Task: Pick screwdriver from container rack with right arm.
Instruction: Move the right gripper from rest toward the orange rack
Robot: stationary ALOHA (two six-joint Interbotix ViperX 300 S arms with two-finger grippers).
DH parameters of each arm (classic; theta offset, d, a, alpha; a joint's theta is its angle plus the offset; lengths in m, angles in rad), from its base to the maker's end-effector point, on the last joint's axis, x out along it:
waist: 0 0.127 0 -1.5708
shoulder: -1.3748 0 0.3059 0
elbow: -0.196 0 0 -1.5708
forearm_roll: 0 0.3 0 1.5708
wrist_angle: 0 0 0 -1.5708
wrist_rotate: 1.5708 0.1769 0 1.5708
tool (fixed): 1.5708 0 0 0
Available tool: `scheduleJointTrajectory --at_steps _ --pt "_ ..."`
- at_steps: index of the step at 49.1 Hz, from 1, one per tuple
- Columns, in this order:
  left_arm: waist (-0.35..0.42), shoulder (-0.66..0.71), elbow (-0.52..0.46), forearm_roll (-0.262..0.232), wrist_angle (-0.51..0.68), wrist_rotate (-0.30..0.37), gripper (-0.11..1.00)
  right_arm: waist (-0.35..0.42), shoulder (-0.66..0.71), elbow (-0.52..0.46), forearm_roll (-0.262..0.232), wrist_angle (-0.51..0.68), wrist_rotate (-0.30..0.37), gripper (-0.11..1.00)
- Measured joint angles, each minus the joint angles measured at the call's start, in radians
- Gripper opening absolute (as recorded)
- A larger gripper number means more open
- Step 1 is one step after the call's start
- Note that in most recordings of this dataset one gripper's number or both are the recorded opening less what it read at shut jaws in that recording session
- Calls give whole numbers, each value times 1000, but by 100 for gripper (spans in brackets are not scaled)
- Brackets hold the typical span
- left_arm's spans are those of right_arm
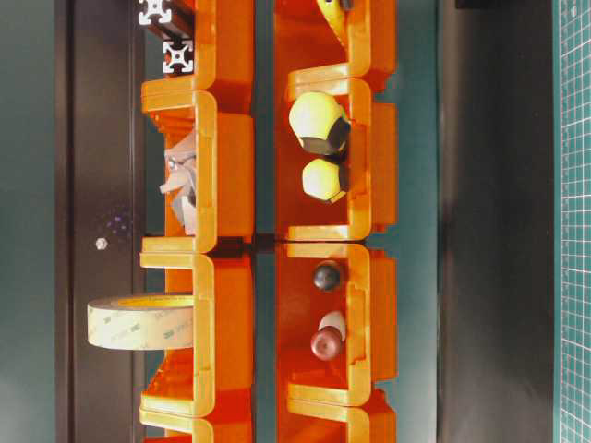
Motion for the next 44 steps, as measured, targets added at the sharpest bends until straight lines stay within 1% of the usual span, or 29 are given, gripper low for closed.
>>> scheduleJointTrajectory --at_steps 1,3,4,7,10,15,21,29,35,38,44 --pt "0 0 -2 2 -2 0 6 0 2 -2 0 0 0 2" --pt "0 3 -5 6 6 -3 1 2 0 -2 2 0 5 8" --pt "-2 9 -11 11 21 -8 0 5 2 -2 3 0 14 9" --pt "-5 26 -38 20 74 -14 -1 15 5 -6 3 8 21 1" --pt "-8 34 -69 26 118 -14 -1 28 5 -20 5 37 44 0" --pt "-9 28 -109 28 173 -12 -1 40 8 -61 5 130 72 0" --pt "-18 6 -135 28 209 -15 -1 61 20 -133 5 247 72 0" --pt "-43 -5 -143 29 245 -28 -1 109 72 -273 -5 439 72 0" --pt "-61 -6 -156 29 268 -38 -1 160 150 -385 -38 583 72 0" --pt "-63 -6 -166 29 282 -40 -1 189 201 -448 -75 649 72 0" --pt "-63 -6 -176 29 298 -38 -1 250 299 -574 -175 749 72 0"
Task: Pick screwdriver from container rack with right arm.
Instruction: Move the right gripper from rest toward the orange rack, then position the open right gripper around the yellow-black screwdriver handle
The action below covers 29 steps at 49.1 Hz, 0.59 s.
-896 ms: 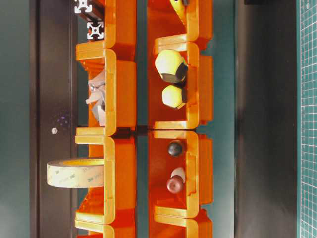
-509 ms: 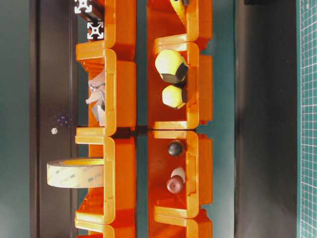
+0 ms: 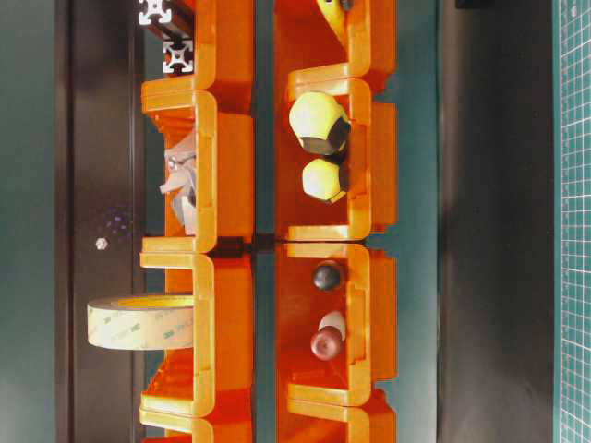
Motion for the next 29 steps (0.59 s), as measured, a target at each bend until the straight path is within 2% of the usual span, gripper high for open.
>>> scheduleJointTrajectory --at_steps 5,16,20,24,29 --pt "-2 -3 -5 -2 3 -3 -1 48 77 -89 -97 81 3 0" --pt "-9 -6 -5 0 5 -3 0 137 236 -224 -255 291 9 0" --pt "-11 -6 -5 -2 6 -3 0 176 307 -267 -330 388 18 0" --pt "-11 -6 -5 -2 6 -3 -1 221 387 -307 -425 482 57 0" --pt "-11 -6 -5 0 6 -3 -1 270 480 -347 -595 603 133 0"
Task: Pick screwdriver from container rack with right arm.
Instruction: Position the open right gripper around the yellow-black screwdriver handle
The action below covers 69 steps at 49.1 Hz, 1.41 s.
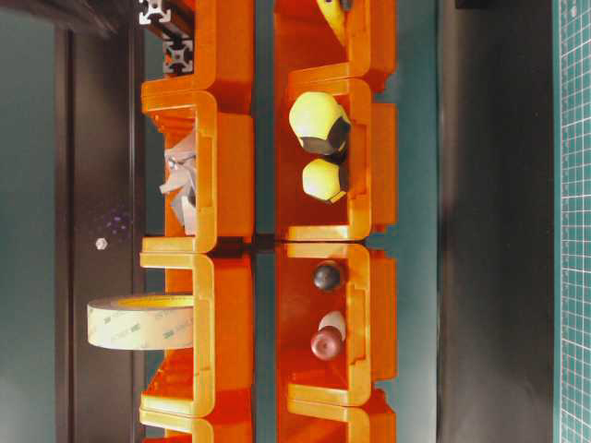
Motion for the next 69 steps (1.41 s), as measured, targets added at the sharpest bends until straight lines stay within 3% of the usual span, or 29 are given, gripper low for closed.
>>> scheduleJointTrajectory --at_steps 8,12,24,33,38,46,50,61,69 --pt "-2 0 0 0 0 0 -1 60 103 -11 -239 144 92 0" --pt "-2 0 0 0 3 0 -1 83 144 -5 -290 170 132 0" --pt "-2 3 0 0 9 0 -1 127 192 63 -324 173 264 0" --pt "-2 3 0 0 9 0 -1 127 192 126 -328 166 282 4" --pt "-2 3 0 0 9 0 -1 127 192 146 -330 158 282 24" --pt "0 6 0 0 9 0 -1 126 192 173 -330 123 288 69" --pt "-2 12 0 -2 9 0 -1 123 193 187 -341 117 293 84" --pt "-2 31 2 -2 9 0 -1 89 202 209 -399 109 316 84" --pt "0 32 2 0 8 0 -1 35 224 212 -434 101 370 84"
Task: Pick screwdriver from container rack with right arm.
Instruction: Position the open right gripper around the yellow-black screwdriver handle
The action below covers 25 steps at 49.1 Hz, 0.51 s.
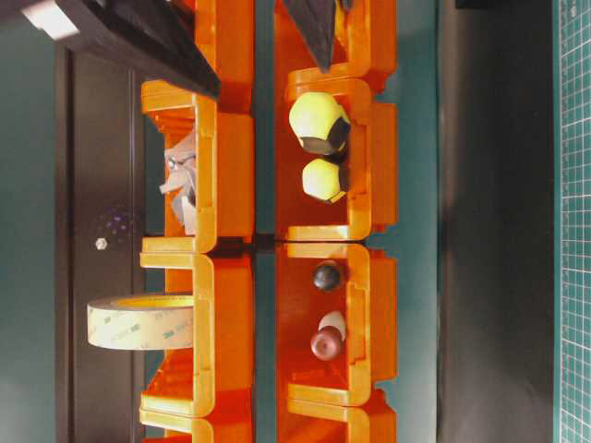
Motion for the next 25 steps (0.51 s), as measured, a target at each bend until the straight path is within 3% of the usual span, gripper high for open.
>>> scheduleJointTrajectory --at_steps 16,25 --pt "-2 0 0 -2 0 0 -1 -74 74 6 -34 -61 115 84" --pt "-2 -2 0 0 0 0 -1 -118 81 8 -38 -64 147 84"
